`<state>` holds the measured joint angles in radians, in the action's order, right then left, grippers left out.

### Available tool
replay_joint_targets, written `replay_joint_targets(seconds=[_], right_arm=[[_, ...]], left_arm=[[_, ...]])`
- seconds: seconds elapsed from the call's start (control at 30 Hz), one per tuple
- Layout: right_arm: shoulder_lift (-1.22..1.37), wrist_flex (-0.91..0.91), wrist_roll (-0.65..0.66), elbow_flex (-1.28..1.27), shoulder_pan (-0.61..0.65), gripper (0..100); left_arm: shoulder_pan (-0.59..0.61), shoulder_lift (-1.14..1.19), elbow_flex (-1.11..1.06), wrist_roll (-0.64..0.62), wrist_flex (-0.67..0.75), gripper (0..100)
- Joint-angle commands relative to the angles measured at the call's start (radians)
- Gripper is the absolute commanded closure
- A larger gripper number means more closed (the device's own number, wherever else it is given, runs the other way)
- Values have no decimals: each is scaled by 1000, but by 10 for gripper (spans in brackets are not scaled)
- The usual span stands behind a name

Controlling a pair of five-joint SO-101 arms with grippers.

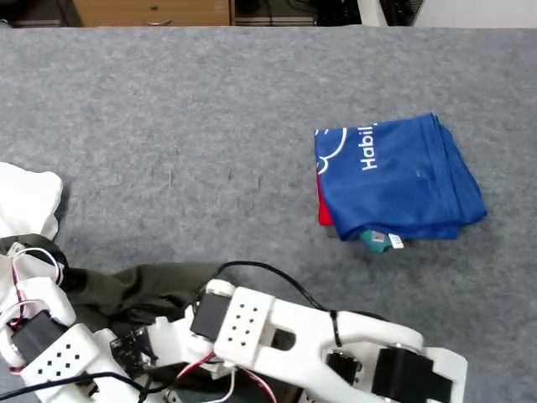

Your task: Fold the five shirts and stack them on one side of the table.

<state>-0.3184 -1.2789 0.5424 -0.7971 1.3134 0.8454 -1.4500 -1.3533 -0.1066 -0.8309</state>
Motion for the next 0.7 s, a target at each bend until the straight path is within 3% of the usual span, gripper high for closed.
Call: replay_joint_targets(seconds=[0.0,0.13,0.4,0.67], right_arm=[[56,15,-12,33,13,850],[68,9,-5,41,-10,853],[64,-14,25,48,-162,979],[-50,-25,25,48,-173,994]], left_arm=[[-3,-4,3,-9,18,981],[-3,-4,3,-9,18,981],[-3,-4,3,-9,18,981],[-3,-4,3,-9,18,981]])
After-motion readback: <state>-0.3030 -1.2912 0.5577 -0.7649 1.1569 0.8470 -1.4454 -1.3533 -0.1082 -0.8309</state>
